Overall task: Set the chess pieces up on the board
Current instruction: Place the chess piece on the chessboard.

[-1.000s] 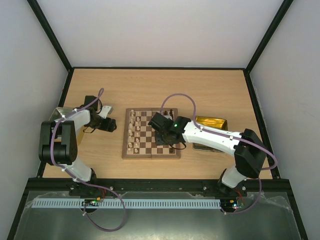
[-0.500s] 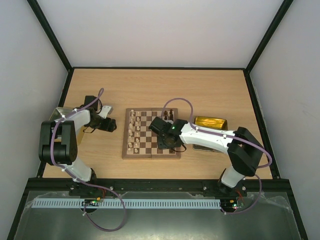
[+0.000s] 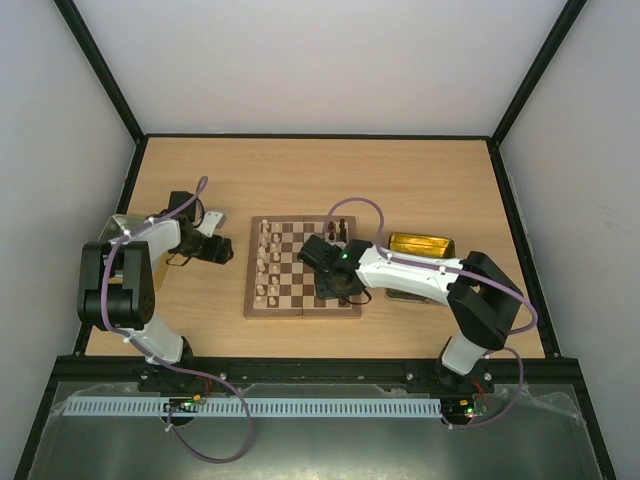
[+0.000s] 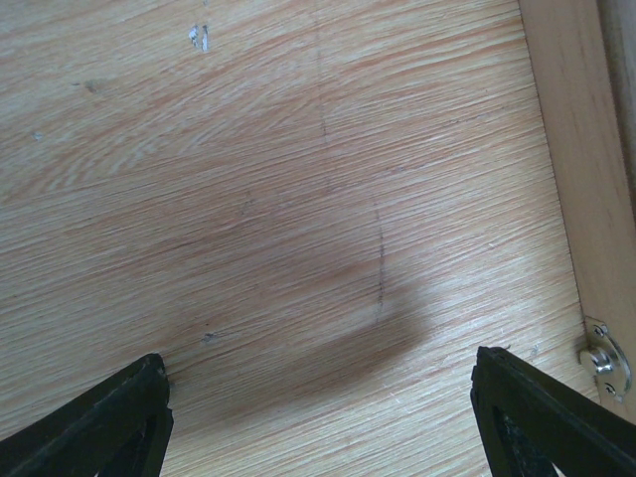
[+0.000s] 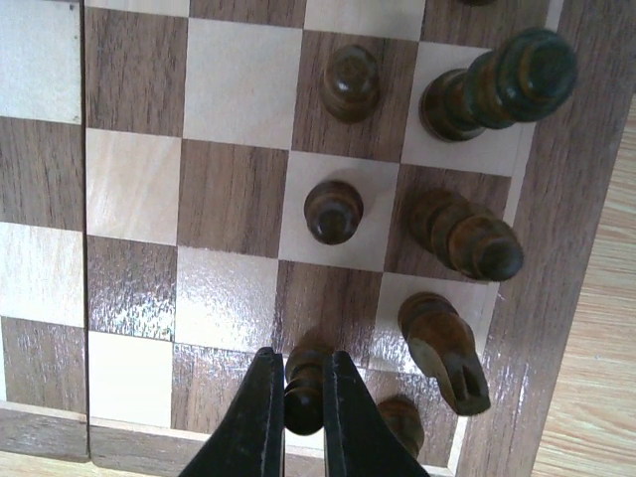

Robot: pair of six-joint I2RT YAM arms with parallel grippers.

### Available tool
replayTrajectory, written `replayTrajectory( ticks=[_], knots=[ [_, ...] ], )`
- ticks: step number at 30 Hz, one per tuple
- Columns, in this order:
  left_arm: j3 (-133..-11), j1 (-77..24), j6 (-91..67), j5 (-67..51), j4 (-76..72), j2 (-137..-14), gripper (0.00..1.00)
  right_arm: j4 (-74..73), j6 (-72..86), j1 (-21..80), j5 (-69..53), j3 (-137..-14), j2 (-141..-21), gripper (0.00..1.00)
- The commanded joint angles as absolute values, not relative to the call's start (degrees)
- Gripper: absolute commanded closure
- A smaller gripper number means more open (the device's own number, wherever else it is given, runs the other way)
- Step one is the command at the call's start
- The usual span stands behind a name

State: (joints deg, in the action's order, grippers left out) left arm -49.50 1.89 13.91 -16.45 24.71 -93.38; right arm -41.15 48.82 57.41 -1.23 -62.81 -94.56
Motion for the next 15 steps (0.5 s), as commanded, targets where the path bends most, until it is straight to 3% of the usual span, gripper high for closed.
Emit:
replayTrajectory(
  ticks=[1, 15],
  knots=[
    [-49.2, 1.7, 14.1, -16.1, 25.1, -93.1, 0.17, -40.2, 48.0, 56.7, 0.0, -62.1, -95.3, 0.98],
    [-49.4, 1.7, 14.1, -16.0, 25.0, -93.6, 0.17, -39.6, 47.0, 55.7, 0.0, -62.6, -96.3, 0.97]
  ],
)
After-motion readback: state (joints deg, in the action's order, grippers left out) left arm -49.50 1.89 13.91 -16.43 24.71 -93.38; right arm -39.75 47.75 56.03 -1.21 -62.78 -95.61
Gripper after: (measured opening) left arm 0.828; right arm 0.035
